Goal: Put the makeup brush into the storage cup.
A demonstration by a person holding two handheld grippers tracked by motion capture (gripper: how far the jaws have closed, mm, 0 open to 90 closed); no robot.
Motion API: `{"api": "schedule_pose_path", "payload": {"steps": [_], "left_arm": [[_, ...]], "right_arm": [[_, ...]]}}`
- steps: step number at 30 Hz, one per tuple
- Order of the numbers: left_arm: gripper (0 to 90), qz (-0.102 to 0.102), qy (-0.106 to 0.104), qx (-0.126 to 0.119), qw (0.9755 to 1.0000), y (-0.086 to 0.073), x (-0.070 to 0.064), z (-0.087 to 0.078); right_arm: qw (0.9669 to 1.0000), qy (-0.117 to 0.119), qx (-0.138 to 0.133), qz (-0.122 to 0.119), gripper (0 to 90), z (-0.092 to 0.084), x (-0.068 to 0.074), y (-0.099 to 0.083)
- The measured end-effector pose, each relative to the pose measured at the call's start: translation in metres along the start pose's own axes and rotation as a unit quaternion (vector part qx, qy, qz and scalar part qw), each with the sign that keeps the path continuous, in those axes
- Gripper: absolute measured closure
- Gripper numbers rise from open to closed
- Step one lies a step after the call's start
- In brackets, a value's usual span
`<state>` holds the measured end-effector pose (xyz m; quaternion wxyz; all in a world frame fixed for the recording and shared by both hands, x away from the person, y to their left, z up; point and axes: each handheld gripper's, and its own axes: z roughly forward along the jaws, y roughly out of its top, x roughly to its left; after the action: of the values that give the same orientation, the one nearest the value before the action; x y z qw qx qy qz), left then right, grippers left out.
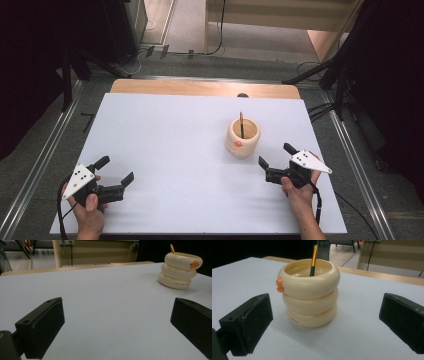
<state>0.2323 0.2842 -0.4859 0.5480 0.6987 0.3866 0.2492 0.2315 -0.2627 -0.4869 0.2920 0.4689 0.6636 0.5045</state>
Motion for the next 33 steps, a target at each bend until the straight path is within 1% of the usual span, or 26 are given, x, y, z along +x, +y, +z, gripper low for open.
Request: {"api": "schedule_pose_path", "payload": {"steps": [1,2,5,6,15,17,23,29,32,33], "left_arm": [[0.0,0.0,0.0,0.0,1.0,0.0,0.0,0.0],[0.0,-0.001,0.0,0.0,1.0,0.0,0.0,0.0],[0.0,-0.001,0.0,0.0,1.0,0.0,0.0,-0.001],[0.0,-0.001,-0.001,-0.001,1.0,0.0,0.0,0.0],[0.0,-0.001,-0.001,-0.002,1.0,0.0,0.001,-0.001],[0.0,-0.001,-0.001,-0.002,1.0,0.0,0.001,-0.001],[0.0,-0.002,-0.001,-0.001,1.0,0.0,0.001,-0.001],[0.0,-0.001,-0.001,-0.002,1.0,0.0,0.001,-0.001],[0.0,-0.002,0.0,-0.003,1.0,0.001,0.002,-0.002],[0.0,-0.004,-0.001,-0.004,1.0,0.001,0.002,-0.002]], "right_arm": [[1.0,0.004,-0.002,0.003,0.0,-0.001,-0.001,-0.001],[1.0,0.0,-0.001,0.005,0.0,-0.004,-0.002,-0.004],[1.0,0.0,0.001,0.004,0.0,-0.006,-0.003,-0.005],[1.0,-0.004,0.001,0.001,0.0,-0.008,-0.005,-0.006],[1.0,-0.003,0.004,-0.003,0.0,-0.02,-0.009,-0.013],[1.0,-0.003,0.005,0.001,0.0,-0.023,-0.011,-0.015],[0.9999,-0.003,0.012,-0.002,0.0,-0.031,-0.019,-0.023],[0.9999,-0.005,0.01,-0.001,0.0,-0.038,-0.025,-0.027],[0.9999,-0.007,0.011,0.004,0.0,-0.042,-0.028,-0.033],[0.9998,-0.006,0.013,0.01,0.0,-0.042,-0.029,-0.036]]}}
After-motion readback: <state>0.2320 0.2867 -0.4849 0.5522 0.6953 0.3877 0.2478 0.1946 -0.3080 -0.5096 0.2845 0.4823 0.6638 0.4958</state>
